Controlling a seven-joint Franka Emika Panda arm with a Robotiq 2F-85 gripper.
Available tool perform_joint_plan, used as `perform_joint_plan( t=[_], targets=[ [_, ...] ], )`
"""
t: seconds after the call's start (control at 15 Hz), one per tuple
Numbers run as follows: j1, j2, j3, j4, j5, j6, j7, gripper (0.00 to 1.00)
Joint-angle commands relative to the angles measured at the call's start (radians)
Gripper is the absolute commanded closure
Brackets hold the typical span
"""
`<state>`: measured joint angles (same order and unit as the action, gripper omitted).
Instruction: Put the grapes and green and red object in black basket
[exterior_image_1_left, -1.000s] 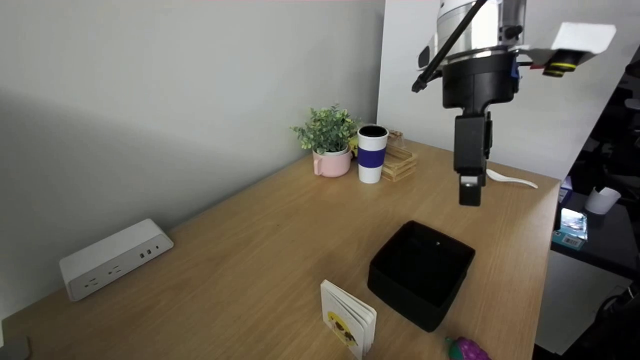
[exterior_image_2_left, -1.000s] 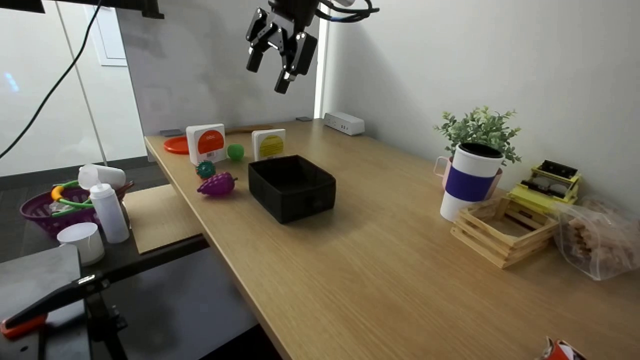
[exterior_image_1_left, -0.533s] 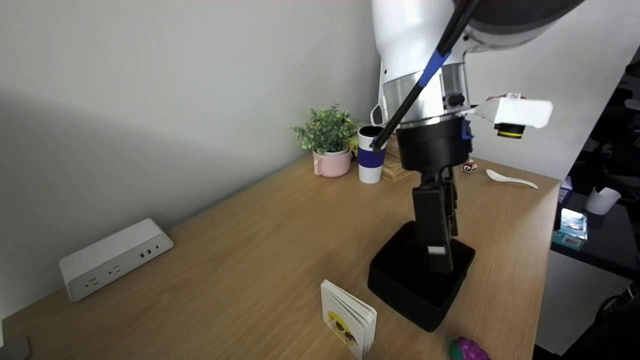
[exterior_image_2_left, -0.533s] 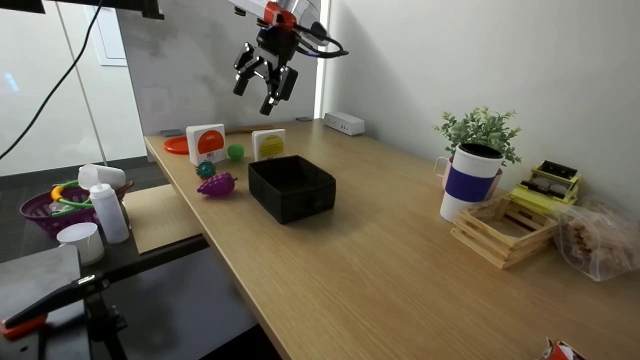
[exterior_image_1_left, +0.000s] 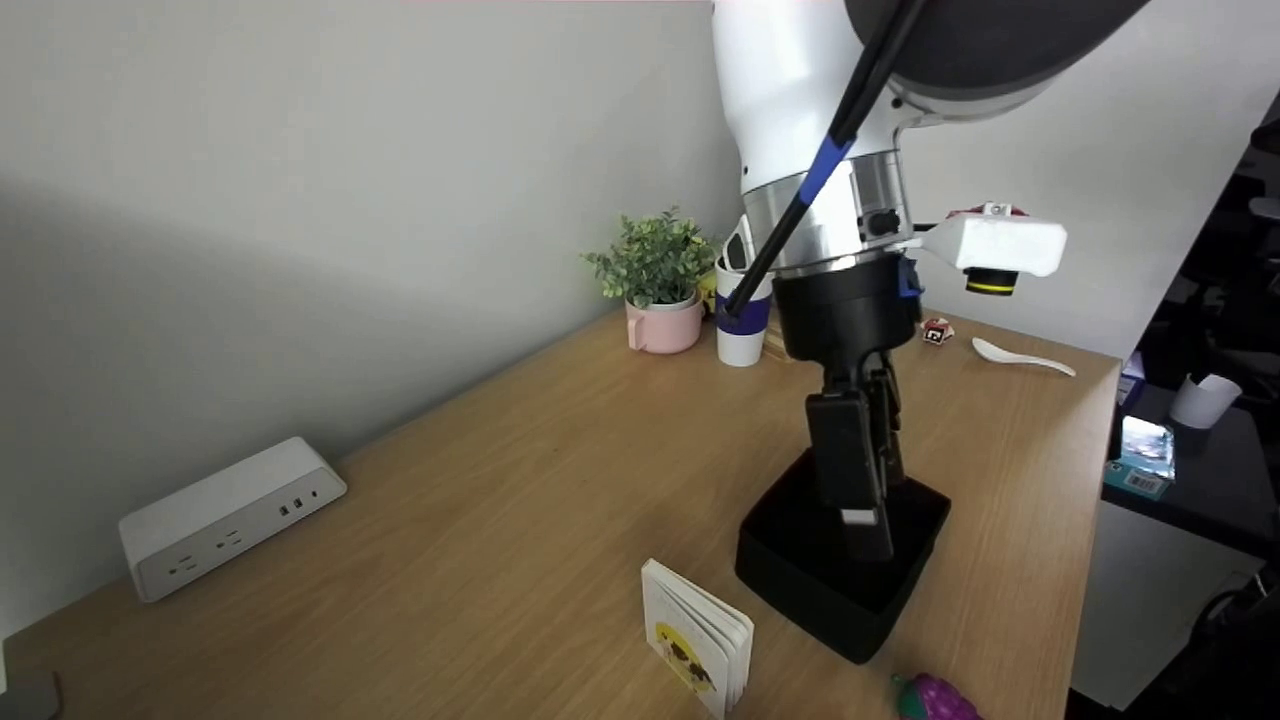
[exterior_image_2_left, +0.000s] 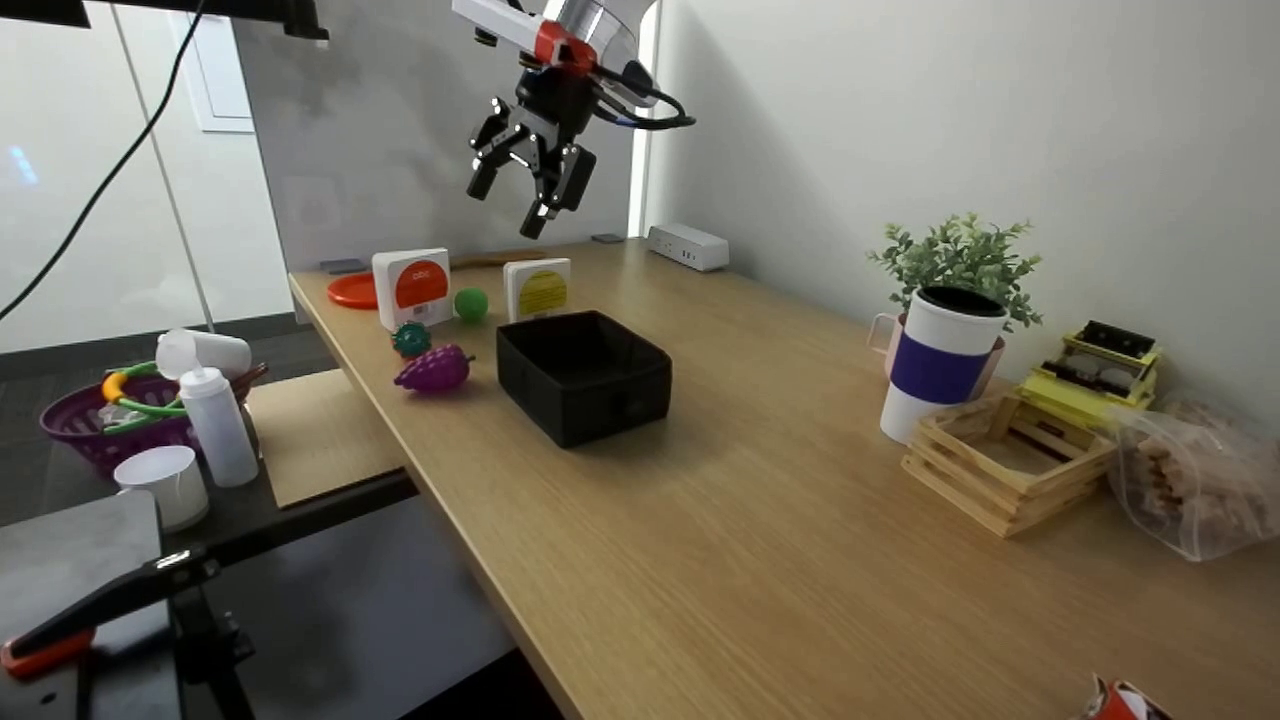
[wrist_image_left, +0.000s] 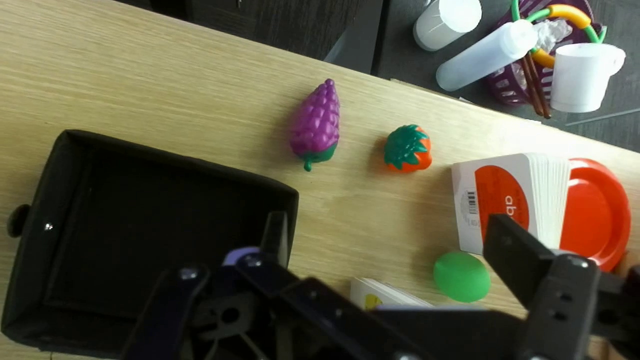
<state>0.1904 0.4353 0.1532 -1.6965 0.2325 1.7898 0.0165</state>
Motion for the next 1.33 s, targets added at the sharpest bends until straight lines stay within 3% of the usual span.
perform_joint_plan(
  t=[0.0,0.93,1.27],
  targets=[
    [-0.007,0.007,0.006,0.002,0.005,0.000,-0.006,0.00],
    [0.041,0.084,0.054,-0.022,0.033,0.010,0.012,0.00],
    [0.058,0.130,0.067,-0.013,0.003,-0.021,-0.047,0.00]
  ],
)
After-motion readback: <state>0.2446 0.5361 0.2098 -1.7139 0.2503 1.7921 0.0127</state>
